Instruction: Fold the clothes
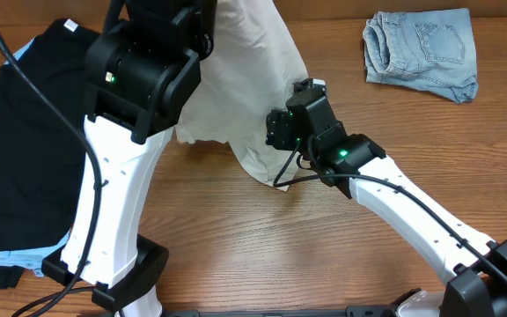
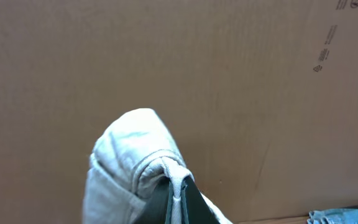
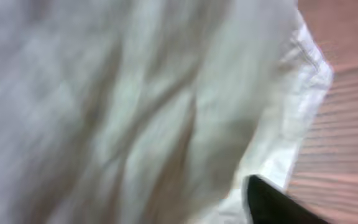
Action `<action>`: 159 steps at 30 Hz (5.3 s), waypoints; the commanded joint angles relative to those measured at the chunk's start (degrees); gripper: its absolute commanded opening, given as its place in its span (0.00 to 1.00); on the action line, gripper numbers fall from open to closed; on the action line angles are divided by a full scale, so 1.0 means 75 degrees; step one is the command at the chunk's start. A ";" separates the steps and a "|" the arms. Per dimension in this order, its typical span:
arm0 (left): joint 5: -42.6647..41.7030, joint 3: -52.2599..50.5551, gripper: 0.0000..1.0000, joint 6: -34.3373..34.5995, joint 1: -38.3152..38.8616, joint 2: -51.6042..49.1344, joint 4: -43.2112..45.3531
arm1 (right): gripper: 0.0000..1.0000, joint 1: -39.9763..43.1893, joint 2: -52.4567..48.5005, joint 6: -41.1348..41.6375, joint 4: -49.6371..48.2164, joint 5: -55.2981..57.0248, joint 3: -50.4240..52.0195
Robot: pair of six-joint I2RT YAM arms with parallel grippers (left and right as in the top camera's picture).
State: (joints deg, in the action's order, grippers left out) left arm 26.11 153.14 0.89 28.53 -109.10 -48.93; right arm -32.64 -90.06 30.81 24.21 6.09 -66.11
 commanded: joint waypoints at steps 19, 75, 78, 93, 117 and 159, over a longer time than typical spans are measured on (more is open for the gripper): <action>-0.0087 0.0201 0.04 0.0615 0.0149 0.1722 -0.2477 | 0.04 0.2699 0.1877 -0.2460 0.3057 -0.2244 -0.0889; -0.2751 0.0204 0.04 0.1469 -0.2658 -0.3290 -0.5211 | 0.60 0.0044 -0.1661 -0.2157 0.2999 -0.1180 0.0160; -0.2751 0.0204 0.04 0.1443 -0.2658 -0.3290 -0.5152 | 0.61 0.0044 -0.1848 -0.2168 0.2952 -0.1227 0.0160; -0.2748 0.0204 0.04 0.1443 -0.2664 -0.3290 -0.5062 | 0.71 -0.0198 -0.1990 -0.2369 0.2774 -0.1268 0.0289; -0.2745 0.0204 0.04 0.1247 -0.2664 -0.1915 -0.4779 | 0.10 0.0854 -0.0871 -0.2110 0.4590 -0.0347 -0.1626; -0.3296 0.0198 0.04 0.1303 -0.2652 0.0149 -0.1547 | 0.04 0.3465 -0.0230 -0.3993 0.5619 0.0784 -0.8384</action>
State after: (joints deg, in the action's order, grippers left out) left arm 0.64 154.06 11.60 8.97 -104.64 -65.28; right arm -7.79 -89.49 2.76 70.41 5.82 -128.49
